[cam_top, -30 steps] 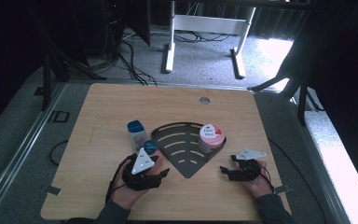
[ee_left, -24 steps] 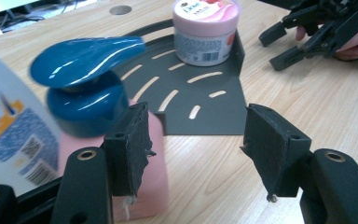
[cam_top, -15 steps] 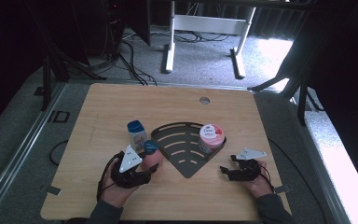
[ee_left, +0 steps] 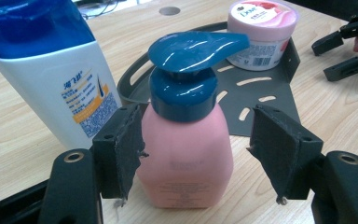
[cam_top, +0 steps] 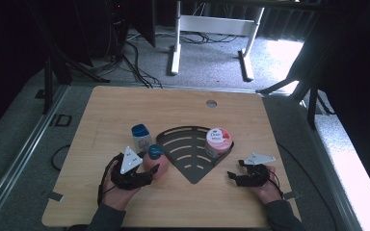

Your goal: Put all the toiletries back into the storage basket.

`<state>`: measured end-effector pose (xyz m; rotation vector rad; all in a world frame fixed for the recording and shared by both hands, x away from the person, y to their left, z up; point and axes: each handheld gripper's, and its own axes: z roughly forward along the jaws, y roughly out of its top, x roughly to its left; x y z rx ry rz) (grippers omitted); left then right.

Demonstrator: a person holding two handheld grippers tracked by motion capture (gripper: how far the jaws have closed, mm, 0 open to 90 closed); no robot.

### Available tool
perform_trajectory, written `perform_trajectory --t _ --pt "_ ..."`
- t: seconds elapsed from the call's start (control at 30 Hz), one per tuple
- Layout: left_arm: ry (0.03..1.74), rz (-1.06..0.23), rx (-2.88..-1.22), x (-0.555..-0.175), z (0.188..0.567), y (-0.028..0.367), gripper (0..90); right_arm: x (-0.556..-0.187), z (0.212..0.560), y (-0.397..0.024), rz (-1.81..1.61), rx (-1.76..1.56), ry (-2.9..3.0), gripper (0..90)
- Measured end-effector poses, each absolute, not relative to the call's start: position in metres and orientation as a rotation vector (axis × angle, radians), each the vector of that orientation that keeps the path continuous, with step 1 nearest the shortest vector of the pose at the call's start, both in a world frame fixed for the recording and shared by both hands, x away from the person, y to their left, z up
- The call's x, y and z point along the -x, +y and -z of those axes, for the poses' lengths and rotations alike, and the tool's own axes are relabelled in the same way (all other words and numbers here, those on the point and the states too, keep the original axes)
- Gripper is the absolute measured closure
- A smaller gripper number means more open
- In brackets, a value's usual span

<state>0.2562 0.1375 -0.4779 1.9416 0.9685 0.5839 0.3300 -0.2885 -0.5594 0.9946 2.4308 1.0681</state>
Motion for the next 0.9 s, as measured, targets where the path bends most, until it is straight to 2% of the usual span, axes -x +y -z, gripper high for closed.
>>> perform_trajectory --t 0.4,0.9 --pt "1.014 -0.585 -1.947 -0.274 0.478 0.132 28.4 -0.33 0.559 -0.289 -1.067 -0.993 2.432 27.7" --pt "1.015 -0.575 -1.96 -0.292 0.479 0.12 30.7 -0.33 0.559 -0.289 -1.069 -0.994 2.433 27.7"
